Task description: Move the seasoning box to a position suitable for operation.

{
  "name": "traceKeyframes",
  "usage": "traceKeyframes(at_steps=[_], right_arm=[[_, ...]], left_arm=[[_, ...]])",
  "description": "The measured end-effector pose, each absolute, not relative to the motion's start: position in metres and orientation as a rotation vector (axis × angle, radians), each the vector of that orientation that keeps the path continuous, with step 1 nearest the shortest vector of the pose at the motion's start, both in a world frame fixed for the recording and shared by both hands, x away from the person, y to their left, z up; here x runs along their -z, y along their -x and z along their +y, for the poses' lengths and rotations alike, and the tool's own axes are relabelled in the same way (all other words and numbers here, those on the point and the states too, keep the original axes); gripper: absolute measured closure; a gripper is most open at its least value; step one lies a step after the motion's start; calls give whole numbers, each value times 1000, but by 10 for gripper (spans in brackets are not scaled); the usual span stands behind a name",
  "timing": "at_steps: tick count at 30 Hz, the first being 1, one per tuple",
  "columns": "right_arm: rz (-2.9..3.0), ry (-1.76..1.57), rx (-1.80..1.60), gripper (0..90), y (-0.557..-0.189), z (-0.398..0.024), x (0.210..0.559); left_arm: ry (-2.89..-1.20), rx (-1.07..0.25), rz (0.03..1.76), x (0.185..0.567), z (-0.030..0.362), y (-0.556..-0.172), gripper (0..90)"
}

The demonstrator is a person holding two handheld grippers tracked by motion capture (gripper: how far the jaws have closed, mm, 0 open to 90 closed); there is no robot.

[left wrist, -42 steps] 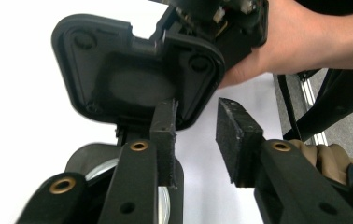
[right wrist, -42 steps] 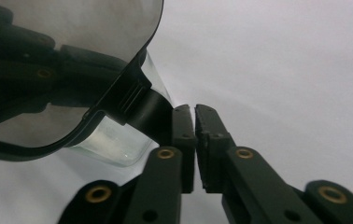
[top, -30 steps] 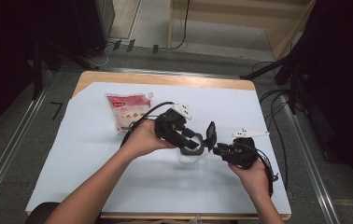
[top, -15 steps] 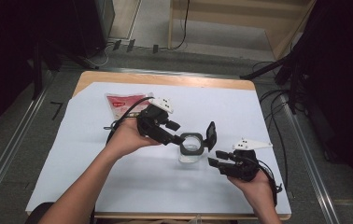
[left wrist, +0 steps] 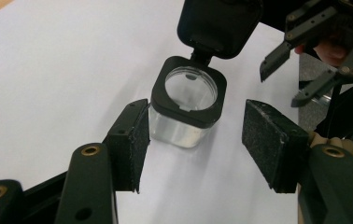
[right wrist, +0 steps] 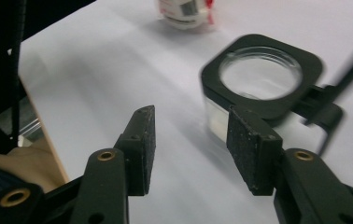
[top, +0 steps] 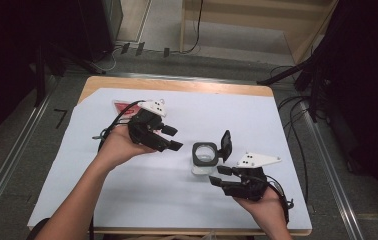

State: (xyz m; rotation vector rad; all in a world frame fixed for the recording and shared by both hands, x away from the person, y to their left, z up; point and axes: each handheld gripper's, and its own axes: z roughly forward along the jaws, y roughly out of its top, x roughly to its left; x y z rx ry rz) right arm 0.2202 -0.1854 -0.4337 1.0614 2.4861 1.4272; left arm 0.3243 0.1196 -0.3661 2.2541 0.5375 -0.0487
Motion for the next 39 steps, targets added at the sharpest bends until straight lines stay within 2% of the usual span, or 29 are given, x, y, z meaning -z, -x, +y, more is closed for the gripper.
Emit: traceKeyframes(at_steps=[3,8,15,22,28,39], right_arm=[[2515,-1015,-1422,519,-220,-173,432],[2575,-965,-1401,516,-221,-153,432],[2590,-940,-1401,490,-230,-140,430],[2603,-948,-1401,502,-240,-127,424],[2595,-917,-1417,527,-248,-111,421],[2594,-938,-1393,507,-261,-89,433]], left_arm=[[-2253,10,577,365,129,-323,431],[-2236,19,604,364,141,-321,446],[-2218,7,661,367,162,-314,452],[-2218,2,716,372,176,-313,454],[-2218,7,726,377,185,-319,458],[-2225,-7,733,380,198,-322,454]])
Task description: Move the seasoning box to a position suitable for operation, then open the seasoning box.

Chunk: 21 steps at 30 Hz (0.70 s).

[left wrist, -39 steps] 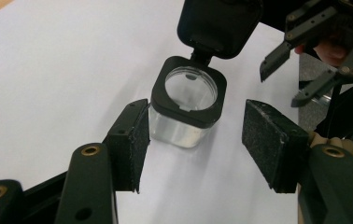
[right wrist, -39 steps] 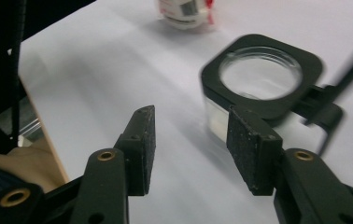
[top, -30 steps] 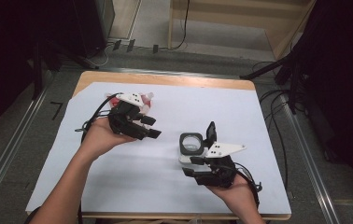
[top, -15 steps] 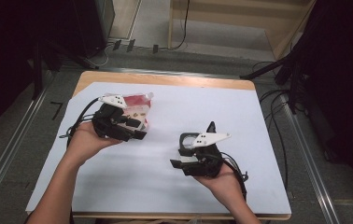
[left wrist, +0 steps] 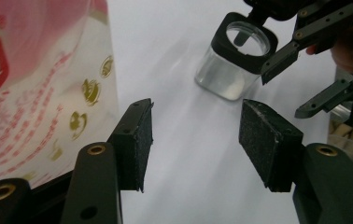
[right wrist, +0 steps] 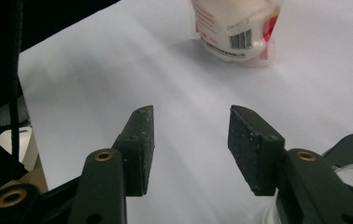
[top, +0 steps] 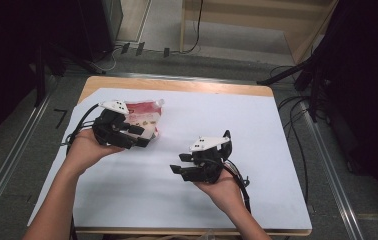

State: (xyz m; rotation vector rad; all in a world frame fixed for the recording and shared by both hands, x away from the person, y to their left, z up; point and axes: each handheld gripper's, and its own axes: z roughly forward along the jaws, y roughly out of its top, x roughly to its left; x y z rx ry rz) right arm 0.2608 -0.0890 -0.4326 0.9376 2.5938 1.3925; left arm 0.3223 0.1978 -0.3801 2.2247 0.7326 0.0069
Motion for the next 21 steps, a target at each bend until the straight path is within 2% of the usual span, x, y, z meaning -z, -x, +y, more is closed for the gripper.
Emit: traceKeyframes(at_steps=[21], right_arm=[[2608,-962,-1394,492,-258,-83,447]], left_arm=[[-2205,-42,818,374,237,-322,449]])
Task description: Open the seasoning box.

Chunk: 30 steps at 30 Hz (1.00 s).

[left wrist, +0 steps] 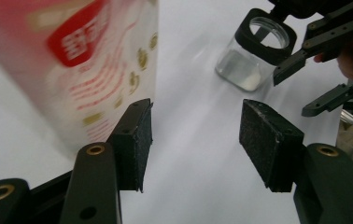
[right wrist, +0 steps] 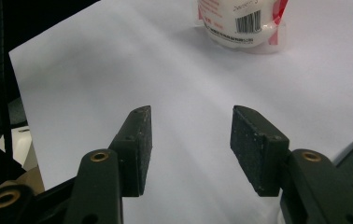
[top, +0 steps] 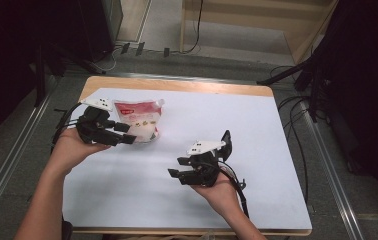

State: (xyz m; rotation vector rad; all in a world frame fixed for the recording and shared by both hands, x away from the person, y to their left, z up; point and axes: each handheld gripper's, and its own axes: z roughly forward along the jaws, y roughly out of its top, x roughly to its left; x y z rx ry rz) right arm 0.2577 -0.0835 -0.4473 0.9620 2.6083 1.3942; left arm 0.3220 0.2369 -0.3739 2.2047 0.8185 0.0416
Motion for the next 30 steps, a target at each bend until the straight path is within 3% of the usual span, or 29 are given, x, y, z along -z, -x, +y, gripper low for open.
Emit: traceKeyframes(at_steps=[15,20,30], right_arm=[[2629,-937,-1393,489,-256,-85,451],[2633,-946,-1390,487,-253,-84,453],[2645,-930,-1382,487,-251,-81,456]], left_arm=[[-2158,-78,926,379,266,-327,450],[-2118,-85,973,388,274,-344,433],[-2120,-104,939,393,259,-362,432]])
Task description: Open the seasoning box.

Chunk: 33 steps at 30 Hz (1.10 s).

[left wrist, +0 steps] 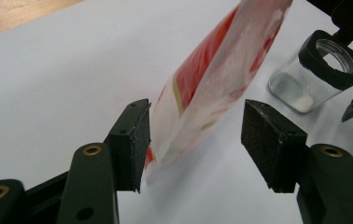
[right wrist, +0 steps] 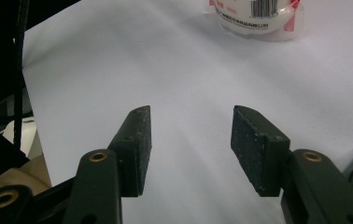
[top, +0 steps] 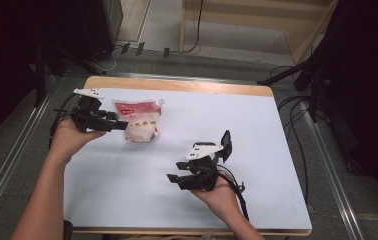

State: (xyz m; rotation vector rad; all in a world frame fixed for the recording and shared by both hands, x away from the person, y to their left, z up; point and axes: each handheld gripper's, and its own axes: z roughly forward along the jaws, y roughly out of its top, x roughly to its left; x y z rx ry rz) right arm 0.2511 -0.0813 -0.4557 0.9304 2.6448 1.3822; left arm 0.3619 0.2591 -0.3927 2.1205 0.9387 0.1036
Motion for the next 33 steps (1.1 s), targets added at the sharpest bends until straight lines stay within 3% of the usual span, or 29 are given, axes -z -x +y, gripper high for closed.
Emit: traceKeyframes(at_steps=[9,14,19,30,32,33], right_arm=[[2647,-935,-1380,485,-252,-81,457],[2652,-932,-1392,485,-251,-79,459],[2653,-924,-1391,488,-250,-78,459],[2653,-918,-1388,489,-250,-76,460],[2656,-934,-1390,487,-250,-76,460],[2655,-939,-1393,482,-250,-75,460]], left_arm=[[-2101,-85,928,398,244,-369,437],[-2141,-142,925,402,233,-370,461],[-2130,-185,915,404,229,-369,561],[-2075,-137,959,410,229,-370,696],[-2085,-137,941,411,229,-369,752],[-2087,-113,937,412,227,-369,826]])
